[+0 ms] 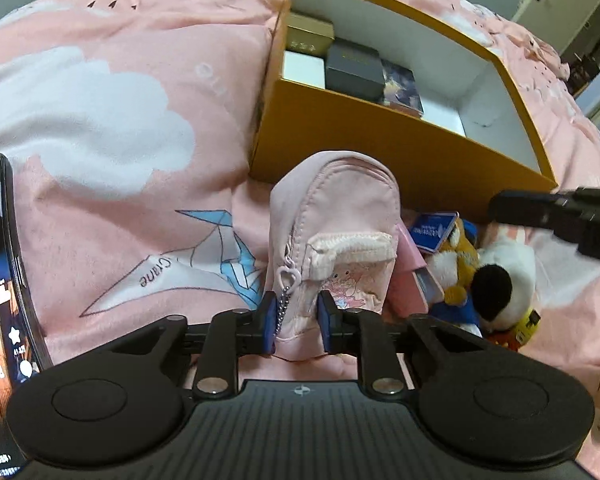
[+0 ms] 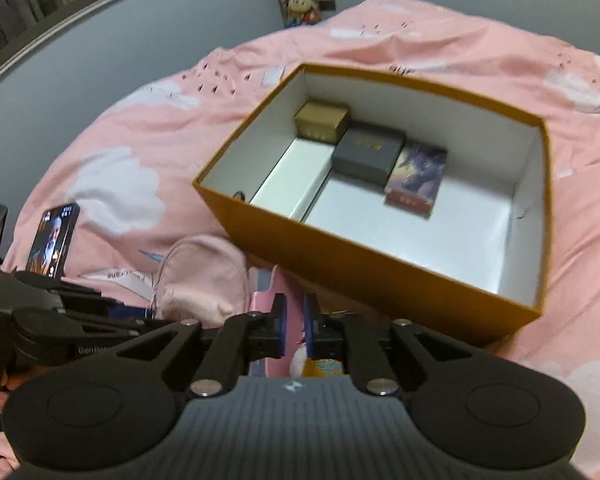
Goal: Organize objects
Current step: 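Lift the backpack and card wallet with both tools over the orange box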
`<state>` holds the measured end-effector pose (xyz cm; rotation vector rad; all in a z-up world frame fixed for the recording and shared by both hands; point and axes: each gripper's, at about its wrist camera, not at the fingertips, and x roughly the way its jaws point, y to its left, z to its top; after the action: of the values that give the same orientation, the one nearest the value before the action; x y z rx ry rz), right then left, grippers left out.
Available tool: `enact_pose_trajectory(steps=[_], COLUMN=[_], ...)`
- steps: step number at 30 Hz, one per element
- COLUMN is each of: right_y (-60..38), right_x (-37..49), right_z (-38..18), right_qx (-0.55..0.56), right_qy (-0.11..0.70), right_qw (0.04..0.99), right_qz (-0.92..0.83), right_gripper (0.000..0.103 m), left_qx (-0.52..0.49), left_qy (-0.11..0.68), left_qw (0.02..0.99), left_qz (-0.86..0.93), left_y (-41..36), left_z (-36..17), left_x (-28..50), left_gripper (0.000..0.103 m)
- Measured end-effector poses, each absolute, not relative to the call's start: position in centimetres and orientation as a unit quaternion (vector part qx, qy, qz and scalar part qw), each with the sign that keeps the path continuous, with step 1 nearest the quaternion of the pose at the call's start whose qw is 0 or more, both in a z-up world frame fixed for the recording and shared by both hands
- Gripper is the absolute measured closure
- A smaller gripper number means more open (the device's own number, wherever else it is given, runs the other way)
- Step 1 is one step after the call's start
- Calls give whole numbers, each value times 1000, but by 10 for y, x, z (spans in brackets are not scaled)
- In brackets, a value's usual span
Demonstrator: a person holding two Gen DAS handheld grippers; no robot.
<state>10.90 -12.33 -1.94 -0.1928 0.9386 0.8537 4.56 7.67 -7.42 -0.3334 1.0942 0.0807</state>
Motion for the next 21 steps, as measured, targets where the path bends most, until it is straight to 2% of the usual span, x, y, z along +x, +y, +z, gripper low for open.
enact_pose_trajectory(steps=[1, 2, 3, 5, 8, 11, 13, 14, 18, 21], right_y=[-119, -116, -113, -105, -95, -88, -85, -82, -69, -65], right_x=[111, 113, 116, 121, 127, 128, 125, 123, 120, 124], right_z=[-22, -24, -27, -32, -40, -46, -44, -45, -65, -79], right_qx=[-88, -85, -82, -84, -95, -97, -101, -107, -141, -136], right_qy=[442, 446, 449, 457, 467, 480, 483, 482, 488, 494], right_qw=[797, 794, 791, 784, 777, 763, 751, 748, 742, 736], right_qz=[402, 405, 408, 412, 412, 422, 438, 443, 438, 442], right_gripper=[80, 65, 59, 59, 58, 56, 46, 45, 51, 55], left_qx=[-164, -171, -179, -194, -209, -213, -213, -214, -214, -215], left_qy=[515, 513, 512, 511, 506, 499, 499, 499, 489, 488], left_qw=[841, 840, 839, 837, 836, 838, 837, 838, 843, 844], left_qz=[39, 39, 38, 37, 44, 63, 65, 63, 62, 61], left_y=[79, 81, 83, 87, 91, 95, 97, 98, 99, 98], left_z=[-74, -75, -76, -77, -77, -76, -77, -79, -86, -88], left_x=[45, 45, 45, 46, 52, 55, 59, 60, 65, 66], left_gripper=[74, 69, 66, 52, 46, 43, 43, 42, 43, 54])
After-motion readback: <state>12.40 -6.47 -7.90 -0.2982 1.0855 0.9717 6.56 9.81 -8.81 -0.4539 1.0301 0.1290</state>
